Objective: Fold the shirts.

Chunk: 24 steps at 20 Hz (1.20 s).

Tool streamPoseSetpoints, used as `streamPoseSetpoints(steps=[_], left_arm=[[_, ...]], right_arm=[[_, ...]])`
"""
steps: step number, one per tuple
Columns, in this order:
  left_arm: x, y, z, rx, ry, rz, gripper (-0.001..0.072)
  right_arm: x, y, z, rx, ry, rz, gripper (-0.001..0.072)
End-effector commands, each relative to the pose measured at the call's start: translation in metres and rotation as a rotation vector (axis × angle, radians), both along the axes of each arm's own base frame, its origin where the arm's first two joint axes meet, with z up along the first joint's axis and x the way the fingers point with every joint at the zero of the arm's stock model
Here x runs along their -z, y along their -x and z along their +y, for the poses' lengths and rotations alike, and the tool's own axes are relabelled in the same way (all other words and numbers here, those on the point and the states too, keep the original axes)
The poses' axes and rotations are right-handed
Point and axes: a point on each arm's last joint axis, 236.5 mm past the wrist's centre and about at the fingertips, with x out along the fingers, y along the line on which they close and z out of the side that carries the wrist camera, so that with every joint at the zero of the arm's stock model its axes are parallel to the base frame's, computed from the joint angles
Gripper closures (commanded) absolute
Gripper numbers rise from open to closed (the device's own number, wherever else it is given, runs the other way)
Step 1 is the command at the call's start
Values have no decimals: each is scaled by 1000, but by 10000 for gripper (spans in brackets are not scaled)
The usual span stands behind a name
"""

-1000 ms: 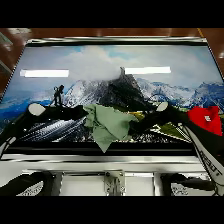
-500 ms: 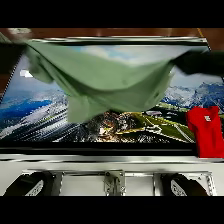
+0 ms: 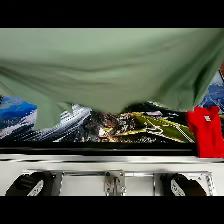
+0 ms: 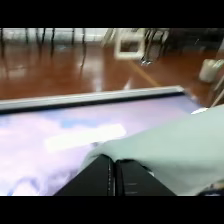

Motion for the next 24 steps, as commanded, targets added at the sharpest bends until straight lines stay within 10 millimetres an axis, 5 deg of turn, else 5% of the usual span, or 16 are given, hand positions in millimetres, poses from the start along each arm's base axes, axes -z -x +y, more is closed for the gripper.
streamPoseSetpoints(steps=[1,4,7,9,11,14,17,20,21,22,23,24], left_arm=[[59,-3,29,-112,-112,213,673],[112,-10,17,-63,-132,369,673],[176,-22,-10,30,-89,527,673],[220,-29,-29,80,-28,623,673],[268,-32,-45,114,50,727,673],[338,-28,-63,128,185,875,673],[382,-33,-74,94,307,907,673],[390,-49,-78,51,382,846,672],[388,-55,-78,40,390,823,672],[385,-61,-76,26,401,797,672],[381,-67,-73,12,413,770,672],[377,-71,-71,4,417,746,672]], right_arm=[[64,17,-35,111,115,285,663],[63,-12,-30,95,85,262,663],[46,-78,-19,69,-21,139,663],[56,-127,-7,34,-116,135,663],[97,-173,-1,20,-190,234,663],[201,-223,10,12,-227,495,663],[306,-237,38,-9,-239,779,663],[381,-231,67,-52,-208,977,662],[391,-230,72,-58,-204,998,639],[393,-230,73,-59,-202,1001,498],[390,-230,71,-59,-203,998,249],[383,-223,63,-73,-186,1001,119]])
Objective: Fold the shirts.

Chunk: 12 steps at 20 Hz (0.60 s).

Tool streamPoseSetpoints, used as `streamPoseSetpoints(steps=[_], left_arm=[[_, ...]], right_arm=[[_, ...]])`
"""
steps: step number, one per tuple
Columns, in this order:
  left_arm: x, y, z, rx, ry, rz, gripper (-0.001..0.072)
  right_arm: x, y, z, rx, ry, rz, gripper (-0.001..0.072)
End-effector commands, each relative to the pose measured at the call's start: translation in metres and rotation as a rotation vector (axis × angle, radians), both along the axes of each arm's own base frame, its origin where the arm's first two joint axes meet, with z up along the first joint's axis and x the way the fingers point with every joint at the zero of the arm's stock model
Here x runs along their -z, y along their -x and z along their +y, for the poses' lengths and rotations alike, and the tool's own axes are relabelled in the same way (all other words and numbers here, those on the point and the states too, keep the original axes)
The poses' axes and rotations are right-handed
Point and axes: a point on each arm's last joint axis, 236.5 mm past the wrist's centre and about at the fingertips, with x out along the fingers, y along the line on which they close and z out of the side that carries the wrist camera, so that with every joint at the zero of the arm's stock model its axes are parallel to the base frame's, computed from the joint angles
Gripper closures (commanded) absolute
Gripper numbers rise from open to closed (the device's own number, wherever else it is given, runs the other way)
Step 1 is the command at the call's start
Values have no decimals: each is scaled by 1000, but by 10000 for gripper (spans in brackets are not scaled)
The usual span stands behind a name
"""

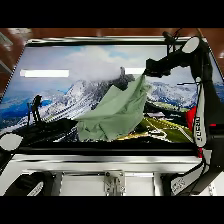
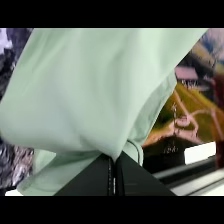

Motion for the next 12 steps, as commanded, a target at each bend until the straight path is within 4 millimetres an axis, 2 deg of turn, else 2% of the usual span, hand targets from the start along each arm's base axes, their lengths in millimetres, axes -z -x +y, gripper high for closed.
streamPoseSetpoints(steps=[1,3,4,6,8,10,11,12], left_arm=[[-8,-22,7,-78,19,-91,672],[-12,-23,7,-50,-15,-134,672],[-13,-24,7,-41,-26,-145,672],[-12,-24,8,-30,-44,-158,672],[-12,-24,8,-29,-45,-158,672],[-11,-22,7,-22,-46,-151,672],[-11,-22,7,-21,-46,-150,672],[-10,-21,7,-19,-46,-148,672]], right_arm=[[8,21,-14,-63,30,71,119],[-2,48,-59,-38,102,154,119],[-2,69,-79,-15,119,236,119],[14,104,-91,-7,108,359,119],[44,140,-77,-2,71,450,118],[77,181,-38,-12,-11,521,114],[96,203,-22,-41,-22,540,69],[116,222,-15,-50,2,564,39]])
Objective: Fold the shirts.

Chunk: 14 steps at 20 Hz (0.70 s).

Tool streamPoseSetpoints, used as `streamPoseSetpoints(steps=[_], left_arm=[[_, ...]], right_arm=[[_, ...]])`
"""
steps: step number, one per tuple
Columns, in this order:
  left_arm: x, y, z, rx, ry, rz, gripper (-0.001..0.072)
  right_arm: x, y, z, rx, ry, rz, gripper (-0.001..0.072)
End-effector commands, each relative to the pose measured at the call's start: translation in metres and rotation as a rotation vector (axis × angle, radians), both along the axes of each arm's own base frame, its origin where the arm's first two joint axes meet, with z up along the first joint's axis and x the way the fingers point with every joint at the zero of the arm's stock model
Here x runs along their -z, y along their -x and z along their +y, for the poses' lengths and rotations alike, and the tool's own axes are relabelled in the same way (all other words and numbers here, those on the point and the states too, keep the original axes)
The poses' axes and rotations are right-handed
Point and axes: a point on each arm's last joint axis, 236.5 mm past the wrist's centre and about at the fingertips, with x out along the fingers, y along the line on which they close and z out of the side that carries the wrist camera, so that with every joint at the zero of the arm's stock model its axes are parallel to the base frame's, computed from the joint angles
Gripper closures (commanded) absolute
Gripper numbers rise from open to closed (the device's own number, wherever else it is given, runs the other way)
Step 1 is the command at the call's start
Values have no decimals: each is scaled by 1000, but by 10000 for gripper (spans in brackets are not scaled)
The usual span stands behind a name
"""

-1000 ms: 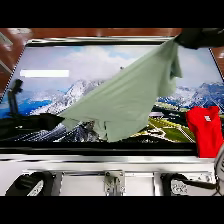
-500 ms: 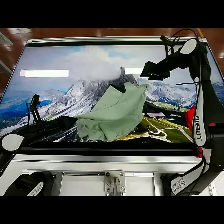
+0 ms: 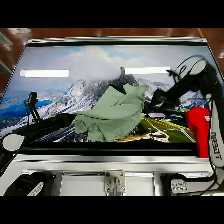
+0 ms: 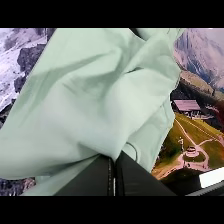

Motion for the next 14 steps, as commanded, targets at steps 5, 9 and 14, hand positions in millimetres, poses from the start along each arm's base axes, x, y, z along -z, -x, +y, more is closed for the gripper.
streamPoseSetpoints(steps=[5,9,14], left_arm=[[4,6,-3,27,-11,18,672],[5,6,-3,27,-12,18,672],[5,6,-3,27,-12,18,672]], right_arm=[[86,108,89,16,-68,189,40],[97,107,131,67,-10,140,41],[100,86,157,248,-15,98,41]])
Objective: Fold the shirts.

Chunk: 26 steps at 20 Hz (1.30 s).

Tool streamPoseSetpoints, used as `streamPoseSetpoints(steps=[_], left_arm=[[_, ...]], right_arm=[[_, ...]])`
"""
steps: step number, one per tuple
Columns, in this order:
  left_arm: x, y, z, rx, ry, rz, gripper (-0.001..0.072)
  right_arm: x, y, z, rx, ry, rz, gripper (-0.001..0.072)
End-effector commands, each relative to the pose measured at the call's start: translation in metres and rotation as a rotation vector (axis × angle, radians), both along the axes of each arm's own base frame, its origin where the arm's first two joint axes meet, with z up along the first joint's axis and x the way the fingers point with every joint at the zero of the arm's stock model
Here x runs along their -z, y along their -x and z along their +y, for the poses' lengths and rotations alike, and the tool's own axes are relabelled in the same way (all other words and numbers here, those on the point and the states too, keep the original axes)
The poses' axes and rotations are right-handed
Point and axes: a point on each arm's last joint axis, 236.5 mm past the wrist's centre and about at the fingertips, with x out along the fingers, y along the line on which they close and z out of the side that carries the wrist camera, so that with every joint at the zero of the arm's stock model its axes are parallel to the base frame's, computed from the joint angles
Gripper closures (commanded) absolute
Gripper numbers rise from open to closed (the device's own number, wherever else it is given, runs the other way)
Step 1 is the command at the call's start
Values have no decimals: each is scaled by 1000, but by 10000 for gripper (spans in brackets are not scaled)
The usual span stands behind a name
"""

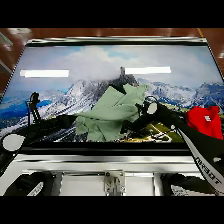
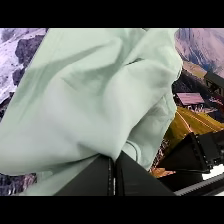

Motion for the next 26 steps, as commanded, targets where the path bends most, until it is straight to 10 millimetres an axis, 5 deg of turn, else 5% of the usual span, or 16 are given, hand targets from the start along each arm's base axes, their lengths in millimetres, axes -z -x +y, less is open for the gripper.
streamPoseSetpoints(steps=[1,10,15,17,20,23,26], left_arm=[[1,0,0,1,0,2,672],[1,0,0,2,0,3,672],[1,0,0,1,0,3,672],[1,1,0,2,0,3,672],[0,0,0,1,-1,1,672],[3,-1,6,3,-44,-15,672],[-2,-8,22,-41,-53,-24,673]], right_arm=[[3,-11,20,130,7,-18,41],[6,22,23,83,60,77,42],[20,-14,16,266,125,-3,46],[23,-20,24,311,118,-19,172],[24,-18,31,306,115,-26,631],[9,-16,25,217,111,-79,663],[-41,-29,-10,131,141,-251,664]])
